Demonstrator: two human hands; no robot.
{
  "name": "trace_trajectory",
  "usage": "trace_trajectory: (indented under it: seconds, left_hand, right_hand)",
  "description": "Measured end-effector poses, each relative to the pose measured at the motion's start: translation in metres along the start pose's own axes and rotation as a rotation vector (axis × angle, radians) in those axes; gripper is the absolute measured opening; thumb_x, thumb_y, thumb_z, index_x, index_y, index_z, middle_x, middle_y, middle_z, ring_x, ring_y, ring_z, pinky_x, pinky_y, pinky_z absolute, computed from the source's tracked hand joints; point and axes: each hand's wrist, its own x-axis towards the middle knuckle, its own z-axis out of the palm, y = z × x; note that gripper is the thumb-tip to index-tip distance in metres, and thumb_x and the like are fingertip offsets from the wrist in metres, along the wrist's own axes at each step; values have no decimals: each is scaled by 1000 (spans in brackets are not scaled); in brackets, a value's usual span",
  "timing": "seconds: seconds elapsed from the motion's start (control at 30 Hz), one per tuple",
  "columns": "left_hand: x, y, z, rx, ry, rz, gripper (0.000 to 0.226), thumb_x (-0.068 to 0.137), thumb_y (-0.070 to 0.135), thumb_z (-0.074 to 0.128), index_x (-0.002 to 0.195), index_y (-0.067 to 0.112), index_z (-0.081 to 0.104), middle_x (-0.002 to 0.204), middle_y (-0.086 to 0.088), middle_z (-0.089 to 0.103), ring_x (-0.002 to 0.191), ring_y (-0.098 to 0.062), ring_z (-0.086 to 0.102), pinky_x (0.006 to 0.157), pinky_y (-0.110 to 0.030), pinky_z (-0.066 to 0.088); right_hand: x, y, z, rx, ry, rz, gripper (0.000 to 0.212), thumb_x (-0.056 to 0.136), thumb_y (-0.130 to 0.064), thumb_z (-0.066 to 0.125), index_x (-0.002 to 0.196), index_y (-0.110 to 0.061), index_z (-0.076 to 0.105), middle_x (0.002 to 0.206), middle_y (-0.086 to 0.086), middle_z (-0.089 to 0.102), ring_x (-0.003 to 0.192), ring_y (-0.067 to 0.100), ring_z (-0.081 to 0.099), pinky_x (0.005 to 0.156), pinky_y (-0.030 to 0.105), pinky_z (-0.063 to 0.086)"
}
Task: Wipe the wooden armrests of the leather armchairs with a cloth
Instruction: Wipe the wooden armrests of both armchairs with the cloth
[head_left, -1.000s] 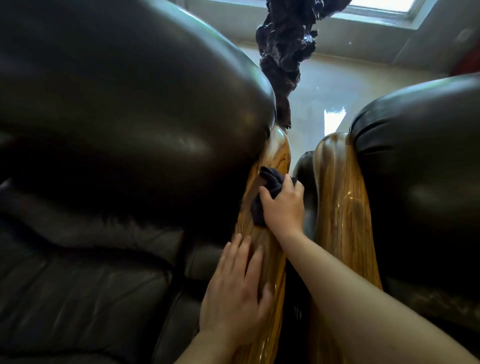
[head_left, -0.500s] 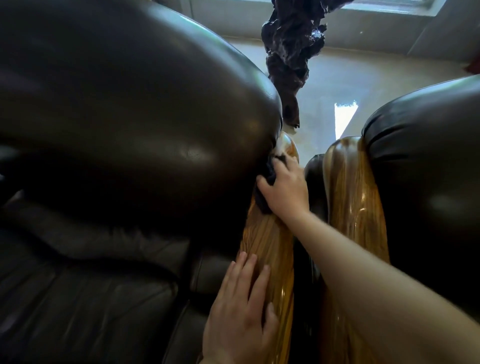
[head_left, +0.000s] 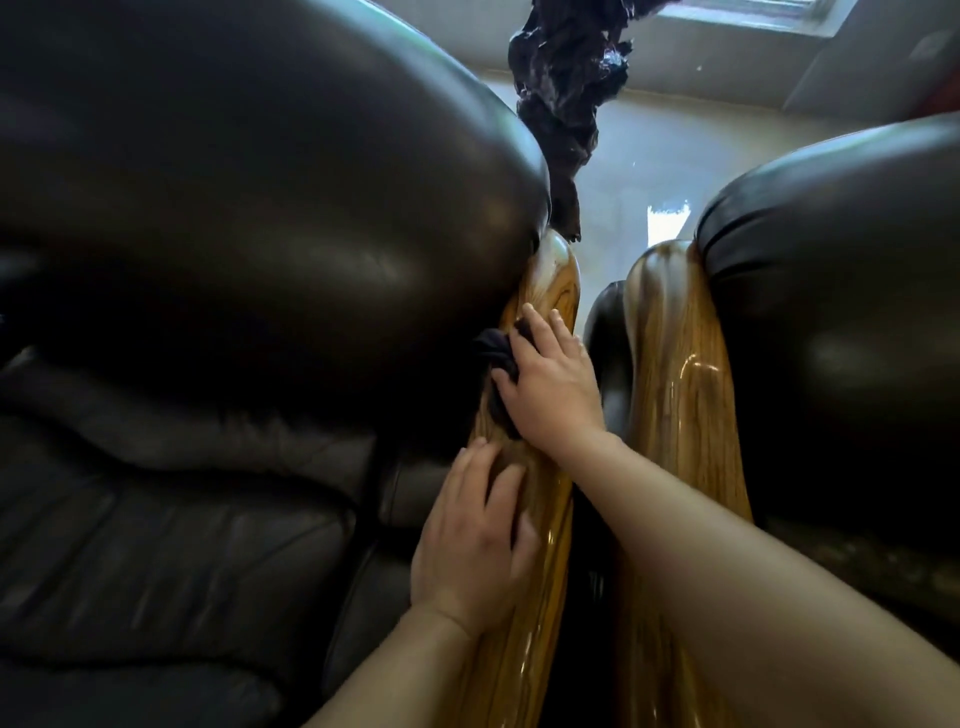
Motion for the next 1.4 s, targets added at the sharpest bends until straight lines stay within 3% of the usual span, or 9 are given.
trace_trajectory:
  seconds: [0.17, 0.3, 0.47, 0.67, 0.93, 1.07, 1.2, 1.27, 1.4]
  left_hand:
    - [-32, -8, -18, -28, -23, 89, 26, 91, 28, 49, 112, 17, 60, 141, -10, 48, 140, -23, 34, 111, -47, 37]
    - [-103, -29, -33, 43, -120, 142, 41, 90, 36, 52, 129, 23, 57, 151, -2, 42, 146, -17, 25, 114, -44, 34]
    - [-136, -39, -37, 170, -230, 153, 63, 89, 45, 52, 147, 21, 40, 161, -3, 23, 150, -17, 10, 117, -37, 17]
    - [-147, -43, -45, 204, -277, 201, 66, 89, 44, 52, 147, 14, 40, 159, -10, 25, 149, -23, 14, 116, -39, 20]
    - [-172, -48, -70, 97, -293, 182, 34, 89, 36, 52, 114, 21, 68, 147, -10, 48, 139, -17, 38, 109, -32, 39]
    - [-175, -52, -77, 43, -292, 220, 27, 92, 37, 51, 107, 23, 69, 139, -4, 56, 140, -11, 37, 109, -29, 39]
    - [-181, -51, -76, 7, -293, 197, 24, 92, 36, 52, 106, 24, 67, 137, -1, 56, 143, -8, 30, 111, -26, 34]
    - [-183, -48, -74, 37, -286, 190, 26, 89, 36, 54, 106, 22, 68, 136, -5, 57, 141, -13, 33, 110, -27, 34]
    - [-189, -39, -71, 96, -296, 178, 35, 89, 41, 51, 113, 22, 68, 138, -6, 55, 141, -20, 35, 110, -34, 32]
  right_hand:
    - [-84, -15, 7, -32, 18, -165, 58, 98, -51, 36, 149, -24, 42, 165, -4, 22, 154, 20, 8, 122, 49, 16]
    - [-100, -8, 2, -32, -37, -213, 57, 99, -51, 35, 148, -25, 43, 165, -5, 21, 154, 18, 8, 122, 49, 16]
    - [-80, -29, 4, -111, -19, 1, 60, 99, -52, 36, 150, -21, 39, 165, 3, 20, 153, 25, 8, 122, 51, 13]
    - [-146, -46, 19, -165, 31, -192, 57, 101, -49, 35, 149, -20, 41, 164, 4, 23, 153, 25, 12, 120, 53, 18]
    - [-253, -65, 47, -70, -60, -353, 50, 104, -43, 32, 150, -22, 35, 166, 2, 18, 154, 25, 6, 121, 53, 16]
    - [-295, -55, 59, -52, -69, -497, 45, 102, -38, 47, 146, -26, 43, 167, -1, 15, 153, 26, 13, 121, 50, 17]
    - [-291, -43, 55, -45, -54, -600, 38, 104, -37, 45, 138, -23, 52, 164, 2, 26, 152, 24, 17, 122, 48, 20]
    - [-269, -39, 47, -33, -18, -538, 40, 102, -35, 46, 140, -21, 50, 162, 4, 30, 152, 24, 17, 122, 49, 20]
    - [-196, -35, 21, 21, 86, -176, 47, 97, -32, 53, 142, -17, 50, 161, 6, 32, 152, 25, 18, 122, 49, 19]
